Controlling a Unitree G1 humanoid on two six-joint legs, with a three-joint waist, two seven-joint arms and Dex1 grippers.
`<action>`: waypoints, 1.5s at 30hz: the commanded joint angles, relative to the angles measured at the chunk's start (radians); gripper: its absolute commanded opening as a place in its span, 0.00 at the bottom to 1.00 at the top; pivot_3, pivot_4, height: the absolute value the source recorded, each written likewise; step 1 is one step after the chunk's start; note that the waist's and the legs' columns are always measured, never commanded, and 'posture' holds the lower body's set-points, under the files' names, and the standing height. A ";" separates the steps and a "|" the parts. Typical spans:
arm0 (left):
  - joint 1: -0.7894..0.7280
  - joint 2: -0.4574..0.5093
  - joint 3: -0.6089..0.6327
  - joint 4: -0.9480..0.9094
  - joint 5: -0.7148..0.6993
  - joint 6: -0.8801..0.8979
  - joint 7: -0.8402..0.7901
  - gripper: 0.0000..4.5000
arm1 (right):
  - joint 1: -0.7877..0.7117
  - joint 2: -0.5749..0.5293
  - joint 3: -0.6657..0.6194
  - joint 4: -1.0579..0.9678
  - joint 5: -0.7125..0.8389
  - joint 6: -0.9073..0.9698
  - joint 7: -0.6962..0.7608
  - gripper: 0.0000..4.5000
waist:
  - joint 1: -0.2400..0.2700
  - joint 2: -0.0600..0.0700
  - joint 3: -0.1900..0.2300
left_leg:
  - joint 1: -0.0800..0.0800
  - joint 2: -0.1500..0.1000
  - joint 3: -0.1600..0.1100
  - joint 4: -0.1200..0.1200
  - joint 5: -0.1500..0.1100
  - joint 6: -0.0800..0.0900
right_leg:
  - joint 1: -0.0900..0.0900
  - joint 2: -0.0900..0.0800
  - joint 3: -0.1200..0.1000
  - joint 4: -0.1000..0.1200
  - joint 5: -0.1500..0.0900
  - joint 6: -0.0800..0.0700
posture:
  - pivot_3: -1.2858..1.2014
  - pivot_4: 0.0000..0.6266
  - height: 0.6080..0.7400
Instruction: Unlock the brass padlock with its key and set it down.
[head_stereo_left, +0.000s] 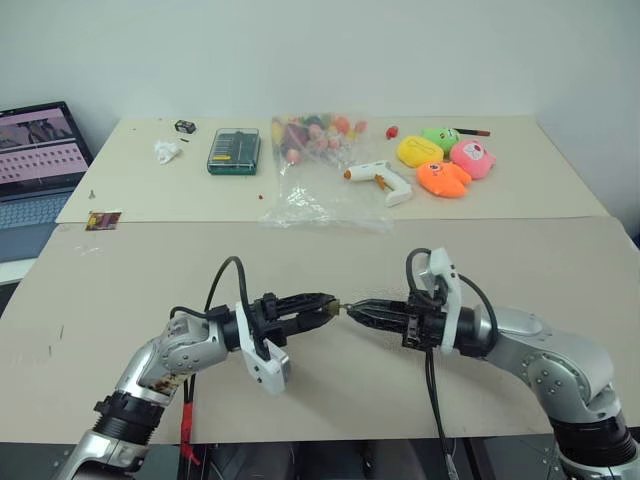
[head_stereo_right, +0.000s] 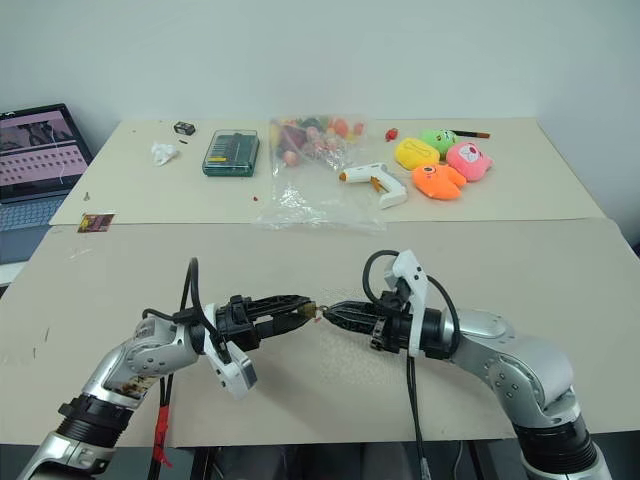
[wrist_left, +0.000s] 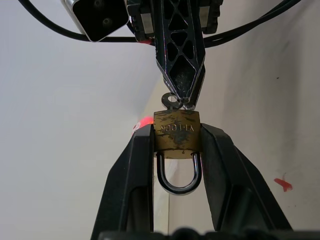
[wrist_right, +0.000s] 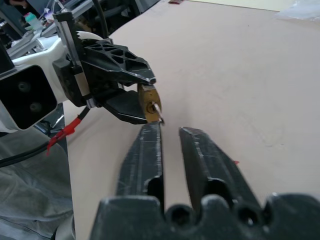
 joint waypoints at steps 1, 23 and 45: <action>-0.009 -0.002 -0.022 -0.025 0.001 -0.014 0.024 0.18 | -0.026 0.000 -0.036 -0.010 0.011 -0.003 -0.016 0.01 | 0.000 0.000 0.000 | 0.000 0.000 0.000 0.000 0.000 0.000 | 0.000 0.000 0.000 0.000 0.000 0.000 | 0.52 0.24 1.00; -0.033 -0.003 -0.054 -0.050 0.003 0.050 0.047 0.18 | -0.073 -0.010 -0.063 -0.020 0.053 0.030 -0.031 0.39 | 0.000 0.000 0.000 | 0.000 0.000 0.001 0.000 0.000 0.000 | -0.001 0.000 0.001 0.000 0.000 0.000 | 0.52 0.24 1.00; -0.050 -0.004 -0.065 -0.047 -0.015 0.074 0.045 0.18 | -0.042 -0.053 -0.049 -0.032 0.077 0.045 -0.019 0.39 | 0.000 0.000 0.000 | 0.000 0.000 0.001 0.000 0.000 0.000 | -0.001 0.000 0.001 0.000 0.000 0.000 | 0.52 0.24 1.00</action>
